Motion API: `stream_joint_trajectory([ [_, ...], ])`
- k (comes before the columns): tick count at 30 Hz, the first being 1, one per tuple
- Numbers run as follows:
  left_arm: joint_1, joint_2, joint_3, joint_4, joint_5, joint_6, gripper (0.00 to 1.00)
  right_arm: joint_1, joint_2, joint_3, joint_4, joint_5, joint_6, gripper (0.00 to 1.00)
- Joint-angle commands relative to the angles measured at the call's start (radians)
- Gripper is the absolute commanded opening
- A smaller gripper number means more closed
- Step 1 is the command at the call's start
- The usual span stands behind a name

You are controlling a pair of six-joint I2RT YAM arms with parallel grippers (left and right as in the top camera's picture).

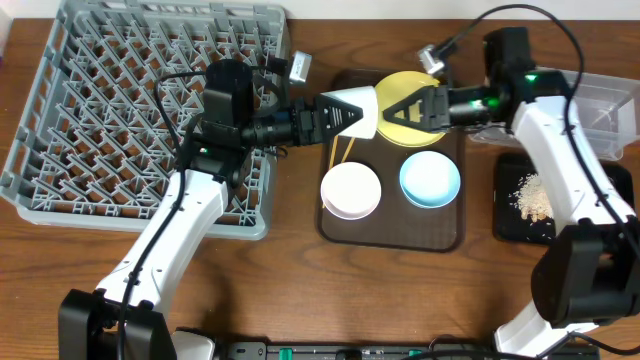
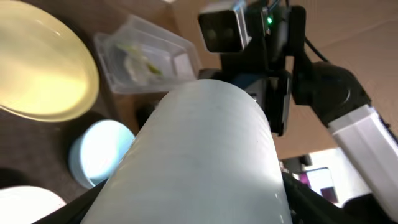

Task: Sort waste into correct bins and load items into the dishwasher
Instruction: 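Open the right gripper and carry the cup over the dish rack with left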

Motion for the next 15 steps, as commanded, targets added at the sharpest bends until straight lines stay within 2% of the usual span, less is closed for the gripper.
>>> stream_joint_trajectory([
  [1,0.012,-0.008,0.017,-0.001,-0.059,0.082,0.12,-0.034,0.001,-0.007,-0.032,0.009,-0.075,0.33],
  [3,0.026,-0.008,0.017,-0.006,-0.071,0.098,0.12,-0.055,0.001,-0.007,-0.056,0.013,-0.101,0.41],
  [5,0.047,-0.008,0.017,-0.042,-0.105,0.129,0.12,-0.073,0.001,-0.007,-0.076,0.040,-0.108,0.41],
  [10,0.111,-0.010,0.017,-0.194,-0.227,0.256,0.11,-0.082,0.001,-0.007,-0.140,0.222,-0.162,0.35],
  [15,0.195,-0.034,0.017,-0.297,-0.308,0.308,0.06,-0.082,0.001,-0.007,-0.221,0.414,-0.197,0.32],
])
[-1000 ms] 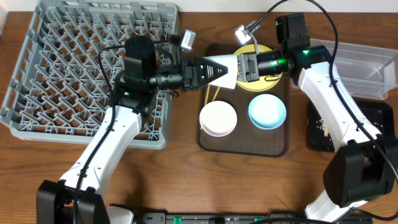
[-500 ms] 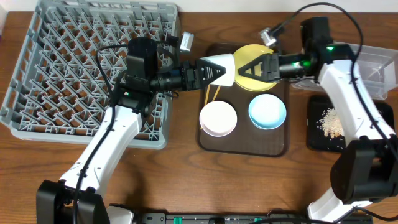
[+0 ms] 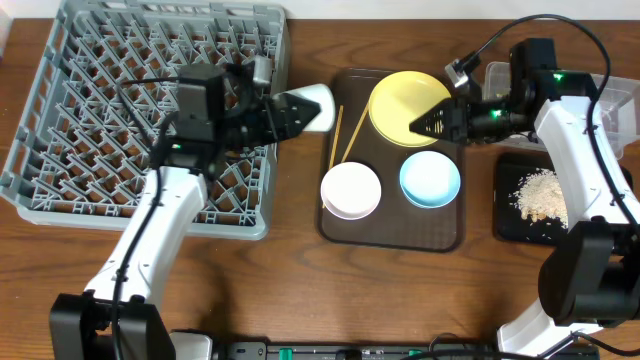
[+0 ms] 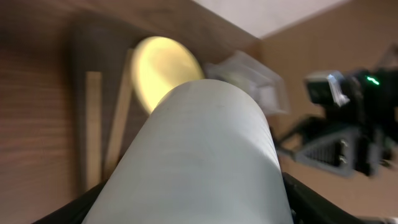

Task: Sort waste into correct bins and load items into the dishwasher
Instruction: 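Open the right gripper and carry the cup over the dish rack with left, then lower the white cup into the dish rack and open the left gripper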

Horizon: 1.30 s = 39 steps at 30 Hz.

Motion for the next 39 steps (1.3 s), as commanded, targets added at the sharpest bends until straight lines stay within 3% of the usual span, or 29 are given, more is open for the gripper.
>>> stream_joint_trajectory([
  [1,0.059,-0.045,0.016,-0.036,-0.085,0.087,0.06,0.000,0.001,-0.005,-0.035,0.151,-0.078,0.31],
  [7,0.174,-0.135,0.017,-0.176,-0.196,0.157,0.06,0.000,0.001,-0.005,-0.091,0.237,-0.125,0.29],
  [15,0.286,-0.221,0.023,-0.513,-0.659,0.212,0.06,0.000,0.001,-0.005,-0.119,0.286,-0.133,0.29],
  [23,0.308,-0.217,0.023,-0.575,-0.896,0.223,0.06,0.021,0.001,-0.005,-0.119,0.287,-0.140,0.29],
  [39,0.307,-0.042,0.023,-0.537,-0.838,0.222,0.06,0.026,0.001,-0.005,-0.120,0.286,-0.140,0.28],
])
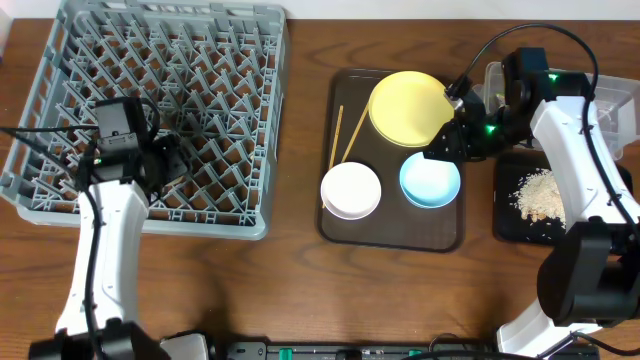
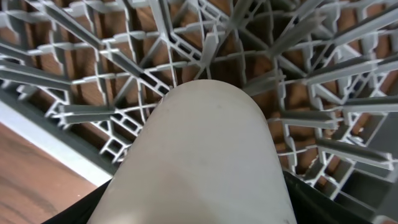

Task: Sort waste into correct bins and load items into the dishwasher
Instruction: 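Lower the white cup into the dish rack and open the left gripper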

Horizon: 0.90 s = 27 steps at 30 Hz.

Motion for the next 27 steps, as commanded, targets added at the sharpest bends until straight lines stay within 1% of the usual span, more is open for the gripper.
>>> stream_joint_trajectory([
  [1,0.003,0.039,0.016,0.013,0.011,0.018,0.06,0.009,0.001,-0.004,-0.001,-0.005,-0.020,0.29],
  [7,0.003,0.088,0.016,0.042,0.016,0.018,0.06,0.009,0.001,-0.004,-0.001,-0.005,-0.020,0.28],
  [10,0.003,0.095,0.016,0.050,0.038,0.017,0.06,0.009,0.001,-0.004,-0.001,-0.005,-0.020,0.28],
  [17,0.002,0.108,0.016,0.049,0.037,0.017,0.06,0.009,0.001,-0.004,-0.002,-0.005,-0.020,0.27],
  [27,0.003,0.108,0.016,-0.038,0.038,0.017,0.06,0.009,0.001,-0.004,-0.005,-0.005,-0.020,0.27],
])
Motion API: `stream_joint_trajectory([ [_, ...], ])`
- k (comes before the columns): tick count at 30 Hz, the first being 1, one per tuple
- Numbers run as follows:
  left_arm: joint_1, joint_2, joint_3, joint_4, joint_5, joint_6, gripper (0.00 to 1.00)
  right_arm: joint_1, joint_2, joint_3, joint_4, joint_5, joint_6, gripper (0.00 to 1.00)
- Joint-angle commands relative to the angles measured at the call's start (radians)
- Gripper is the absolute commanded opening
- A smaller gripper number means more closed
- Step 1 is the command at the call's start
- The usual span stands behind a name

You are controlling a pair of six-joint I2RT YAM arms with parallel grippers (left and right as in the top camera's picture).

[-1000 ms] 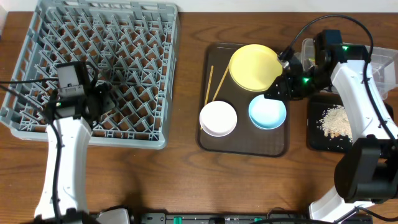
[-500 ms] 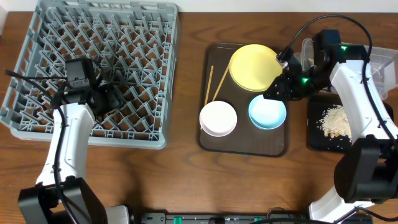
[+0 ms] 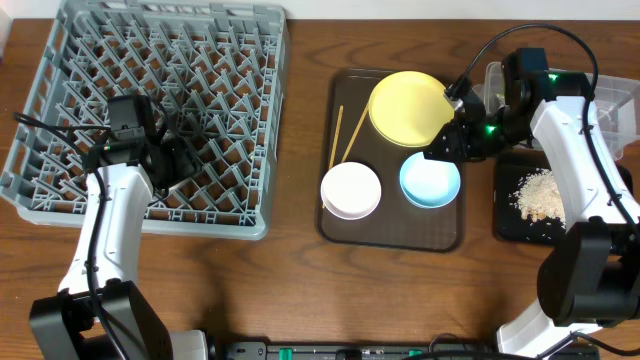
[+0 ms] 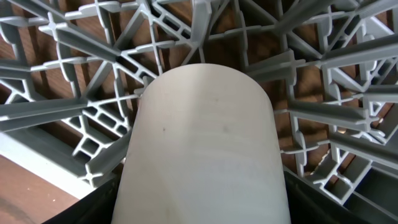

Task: Sort waste into correct bins and load items into the dishwasher
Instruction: 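Lower the white cup into the dish rack and open the left gripper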

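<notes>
My left gripper (image 4: pixel 202 208) is shut on a white cup (image 4: pixel 202 137), which fills the left wrist view and points down among the grey pegs of the dish rack (image 4: pixel 56 112). In the overhead view the left gripper (image 3: pixel 172 160) hangs over the rack's (image 3: pixel 60 195) front left part, hiding the cup. My right gripper (image 3: pixel 440 148) hovers at the upper edge of the blue bowl (image 3: pixel 430 182) on the brown tray (image 3: pixel 400 235); its jaws are too dark to read.
The tray also carries a yellow plate (image 3: pixel 405 105), a white bowl (image 3: pixel 350 190) and thin chopsticks (image 3: pixel 338 130). At the right stand a black bin with food crumbs (image 3: pixel 535 195) and a clear bin (image 3: pixel 605 105).
My left gripper has shifted a little to the right over the rack with the cup still in it, and the cup sits closer to the pegs. The right arm has not moved.
Both grippers met at the white cup above the tray beside the yellow plate, the left shut on it. Then the left held it at the rack's right edge while the right had drawn back. Later the left held the cup over the rack's front left, as now.
</notes>
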Motion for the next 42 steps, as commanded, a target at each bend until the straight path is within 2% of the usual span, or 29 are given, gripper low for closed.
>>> stream_joint_trajectory([
  [1,0.003,0.007,0.013,-0.044,-0.004,0.017,0.06,0.009,0.001,-0.004,-0.001,-0.005,-0.020,0.26],
  [13,0.003,0.008,0.013,-0.044,0.055,0.018,0.06,0.009,0.001,-0.004,-0.015,-0.005,-0.020,0.25],
  [16,0.004,0.009,0.013,-0.036,0.042,0.018,0.21,0.009,0.001,-0.004,-0.016,-0.005,-0.020,0.26],
  [17,0.004,0.009,0.013,-0.034,0.039,0.018,0.29,0.009,0.001,-0.004,-0.017,-0.005,-0.020,0.25],
  [19,0.004,0.008,0.013,-0.031,0.040,0.018,0.50,0.009,0.001,-0.004,-0.020,-0.005,-0.020,0.25],
  [25,0.004,0.009,0.013,-0.030,0.040,0.018,0.74,0.009,0.001,-0.004,-0.022,-0.005,-0.021,0.25],
  [26,0.004,0.009,0.013,-0.030,0.040,0.018,0.82,0.009,0.001,-0.004,-0.022,-0.005,-0.021,0.25],
  [36,0.004,0.008,0.013,-0.033,0.040,0.018,0.91,0.009,0.001,-0.004,-0.023,-0.005,-0.020,0.25],
  [42,0.004,-0.008,0.014,-0.032,0.039,0.018,0.93,0.009,0.001,-0.004,-0.023,-0.005,-0.021,0.25],
])
